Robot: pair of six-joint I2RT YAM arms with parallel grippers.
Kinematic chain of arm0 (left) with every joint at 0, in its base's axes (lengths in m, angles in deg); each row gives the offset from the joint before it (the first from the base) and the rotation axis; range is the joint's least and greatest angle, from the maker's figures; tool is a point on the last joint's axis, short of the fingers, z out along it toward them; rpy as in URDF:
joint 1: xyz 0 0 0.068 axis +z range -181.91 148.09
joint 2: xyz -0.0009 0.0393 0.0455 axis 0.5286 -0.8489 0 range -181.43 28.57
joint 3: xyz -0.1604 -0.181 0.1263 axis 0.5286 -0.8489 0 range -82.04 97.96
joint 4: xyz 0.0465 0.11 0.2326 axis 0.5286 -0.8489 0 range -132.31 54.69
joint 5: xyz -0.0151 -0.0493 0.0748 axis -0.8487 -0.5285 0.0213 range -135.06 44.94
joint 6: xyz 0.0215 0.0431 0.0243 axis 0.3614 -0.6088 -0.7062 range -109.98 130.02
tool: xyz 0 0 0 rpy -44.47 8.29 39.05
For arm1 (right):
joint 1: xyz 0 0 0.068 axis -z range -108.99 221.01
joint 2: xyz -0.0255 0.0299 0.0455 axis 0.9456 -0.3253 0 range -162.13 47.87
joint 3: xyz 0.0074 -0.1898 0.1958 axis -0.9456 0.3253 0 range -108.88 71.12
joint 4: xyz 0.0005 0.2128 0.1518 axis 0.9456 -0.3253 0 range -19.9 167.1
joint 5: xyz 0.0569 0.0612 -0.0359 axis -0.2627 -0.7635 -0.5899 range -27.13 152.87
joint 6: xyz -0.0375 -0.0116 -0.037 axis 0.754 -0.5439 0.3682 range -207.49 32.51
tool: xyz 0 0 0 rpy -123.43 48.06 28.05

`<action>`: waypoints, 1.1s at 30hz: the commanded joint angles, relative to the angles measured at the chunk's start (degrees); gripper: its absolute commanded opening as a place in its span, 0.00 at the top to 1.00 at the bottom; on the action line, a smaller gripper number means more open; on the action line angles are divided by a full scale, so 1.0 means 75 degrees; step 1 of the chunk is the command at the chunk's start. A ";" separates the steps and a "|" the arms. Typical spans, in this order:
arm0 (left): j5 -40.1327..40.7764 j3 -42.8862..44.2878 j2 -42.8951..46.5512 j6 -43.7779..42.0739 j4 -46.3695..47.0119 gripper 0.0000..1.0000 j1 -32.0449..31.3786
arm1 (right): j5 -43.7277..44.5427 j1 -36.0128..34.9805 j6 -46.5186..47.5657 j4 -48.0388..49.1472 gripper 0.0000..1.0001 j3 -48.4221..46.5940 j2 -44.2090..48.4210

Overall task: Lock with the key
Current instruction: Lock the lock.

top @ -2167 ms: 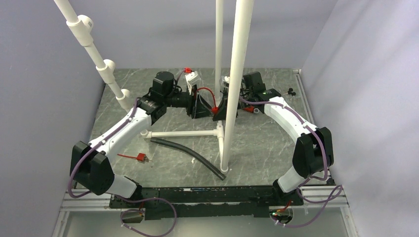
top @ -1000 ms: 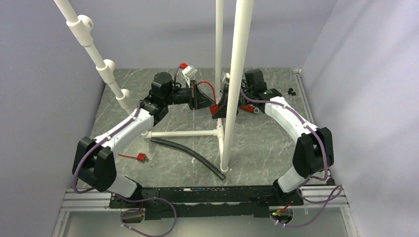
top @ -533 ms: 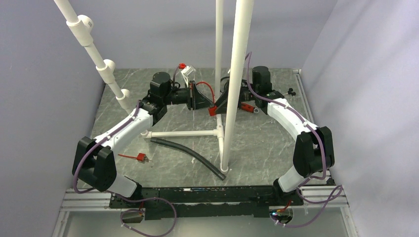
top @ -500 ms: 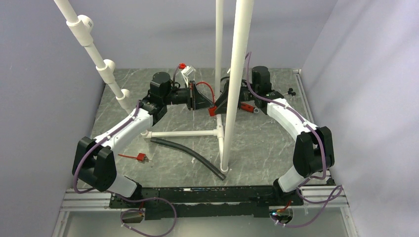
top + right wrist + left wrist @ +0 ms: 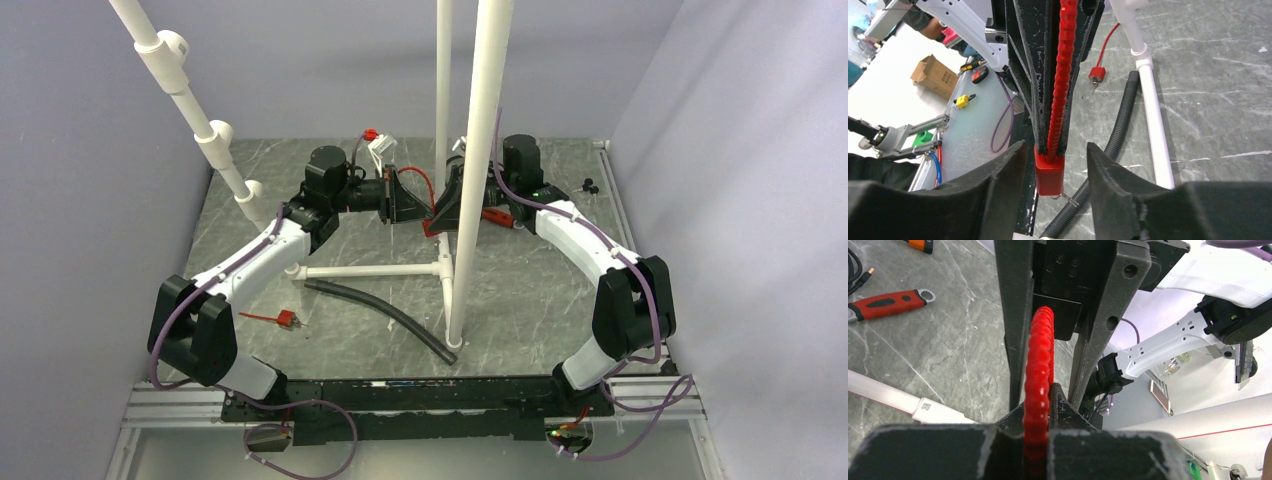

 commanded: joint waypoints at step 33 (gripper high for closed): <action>0.0189 0.0628 0.0331 -0.0413 -0.0498 0.29 0.0476 | 0.0819 0.0185 -0.3014 0.3261 1.00 0.0906 0.0242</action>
